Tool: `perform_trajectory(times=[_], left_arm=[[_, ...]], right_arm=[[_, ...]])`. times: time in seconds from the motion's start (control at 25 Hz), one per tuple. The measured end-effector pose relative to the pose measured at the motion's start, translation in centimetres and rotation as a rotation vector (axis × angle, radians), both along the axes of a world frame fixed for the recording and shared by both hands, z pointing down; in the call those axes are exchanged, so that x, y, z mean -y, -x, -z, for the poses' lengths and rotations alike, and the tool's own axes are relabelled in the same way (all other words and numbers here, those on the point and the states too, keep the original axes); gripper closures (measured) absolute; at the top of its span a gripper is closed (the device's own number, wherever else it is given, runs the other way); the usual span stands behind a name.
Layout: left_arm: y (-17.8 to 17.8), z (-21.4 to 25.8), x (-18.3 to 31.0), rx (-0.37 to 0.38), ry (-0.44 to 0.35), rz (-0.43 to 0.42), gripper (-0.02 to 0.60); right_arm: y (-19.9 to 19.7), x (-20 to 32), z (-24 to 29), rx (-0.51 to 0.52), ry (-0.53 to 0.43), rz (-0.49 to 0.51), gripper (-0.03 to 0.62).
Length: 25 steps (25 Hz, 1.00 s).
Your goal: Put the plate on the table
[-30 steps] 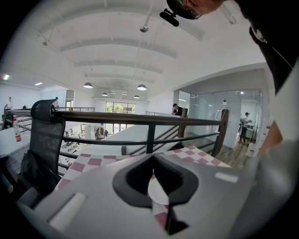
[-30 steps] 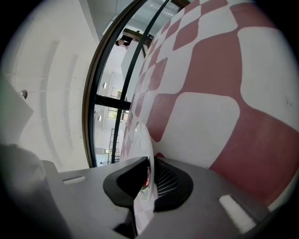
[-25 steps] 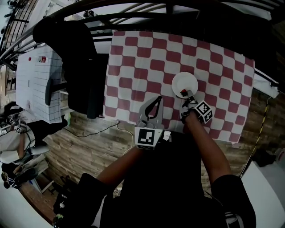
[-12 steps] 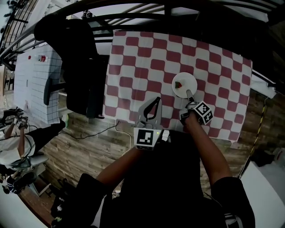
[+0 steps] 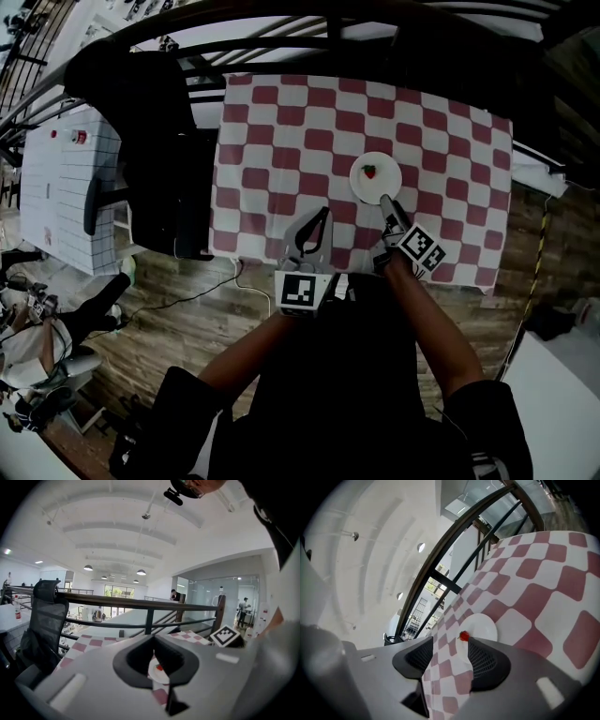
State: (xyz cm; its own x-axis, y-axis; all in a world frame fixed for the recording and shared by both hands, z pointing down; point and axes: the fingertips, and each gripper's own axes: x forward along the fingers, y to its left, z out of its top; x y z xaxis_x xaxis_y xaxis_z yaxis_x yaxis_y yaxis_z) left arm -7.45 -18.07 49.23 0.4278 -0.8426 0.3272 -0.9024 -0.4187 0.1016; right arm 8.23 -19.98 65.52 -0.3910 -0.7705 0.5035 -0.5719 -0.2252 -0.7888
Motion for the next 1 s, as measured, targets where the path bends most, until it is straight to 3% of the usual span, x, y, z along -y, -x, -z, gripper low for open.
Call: perform_trajectory(times=[0.16, 0.28, 0.68, 0.84, 1.0], left_arm=[[-0.3, -0.2, -0.5, -0.013, -0.008, -0.02, 0.572], [-0.7, 0.0, -1.0, -0.016, -0.013, -0.036, 0.572], [-2.2, 2.4, -3.1, -0.056, -0.048, -0.081, 0.572], [-2.4, 4.1, -3.3, -0.089, -0.061, -0.089, 0.572], [-2.2, 5.7, -3.4, -0.128, -0.079, -0.082, 0.572]], right_arm=[[0.8, -0.8, 2.5, 0.07, -0.02, -0.024, 0.377], [1.1, -1.7, 4.5, 0.059, -0.055, -0.013, 0.404], [1.8, -4.4, 11.3, 0.024, -0.176, 0.017, 0.567], [2.0, -5.2, 14.3, -0.071, -0.244, 0.065, 0.595], [1.9, -5.5, 16.0, -0.291, -0.277, 0.127, 0.595]])
